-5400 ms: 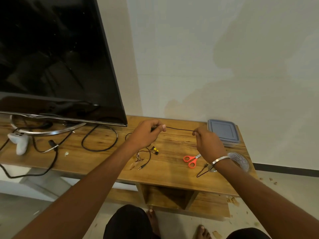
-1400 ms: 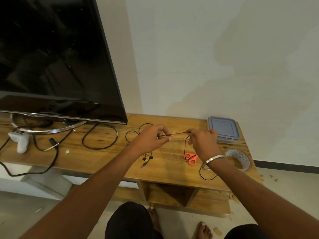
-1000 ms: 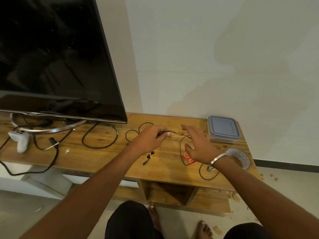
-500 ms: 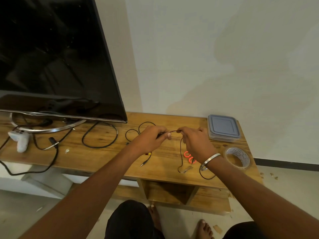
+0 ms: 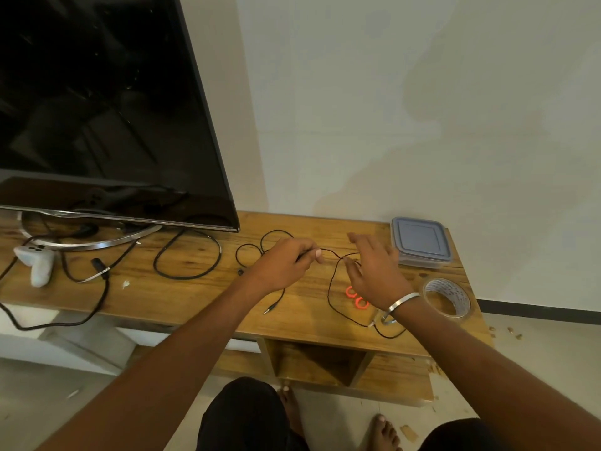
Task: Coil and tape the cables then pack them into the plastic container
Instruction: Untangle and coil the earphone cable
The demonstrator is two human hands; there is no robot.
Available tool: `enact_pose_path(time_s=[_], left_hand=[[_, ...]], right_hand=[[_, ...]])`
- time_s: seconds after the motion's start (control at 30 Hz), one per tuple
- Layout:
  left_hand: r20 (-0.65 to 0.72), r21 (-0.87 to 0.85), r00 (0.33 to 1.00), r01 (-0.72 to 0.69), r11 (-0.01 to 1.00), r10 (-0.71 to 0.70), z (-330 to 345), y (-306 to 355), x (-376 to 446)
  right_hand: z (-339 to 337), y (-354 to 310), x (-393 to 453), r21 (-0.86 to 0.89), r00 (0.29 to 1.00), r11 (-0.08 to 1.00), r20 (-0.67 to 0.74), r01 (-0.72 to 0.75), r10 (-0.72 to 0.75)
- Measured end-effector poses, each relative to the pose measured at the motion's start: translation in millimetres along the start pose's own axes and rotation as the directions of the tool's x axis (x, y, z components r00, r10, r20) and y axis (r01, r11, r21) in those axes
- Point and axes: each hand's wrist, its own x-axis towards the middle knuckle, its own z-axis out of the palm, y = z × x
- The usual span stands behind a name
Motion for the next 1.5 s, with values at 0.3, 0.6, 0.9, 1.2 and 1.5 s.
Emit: enact_pose_path(time_s=[0.3,0.6,0.9,1.2,1.5], left_hand=[[0.046,0.012,0.999,0.001,1.0,-0.002,0,6,-2],[0.122,-0.061,0.981,0.159,0.985,-0.151,1,6,-10],[0.297,-0.549,0.942,0.303,0.779,-0.157,-2,17,-17],[0.106,-0.944,0.98,0.153,0.291,-0.17,5,29,-13],[-0.023,-0.977,0.978,0.022,0.212,-0.207,5,32,-8]], right_hand=[[2,-23,5,-0.136,0.982,0.975,-0.044,0.178,-0.186],[-1,-2,7,-0.163,0.992,0.986,-0.112,0.045,-0.064],[9,7,5,-0.106,0.994,0.989,-0.051,-0.106,0.101],[28,-7,-9,0.007,0.991,1.0,0.13,-0.001,0.0],[36,-17,-17,0.172,0.957,0.979,0.247,0.113,-0.154]])
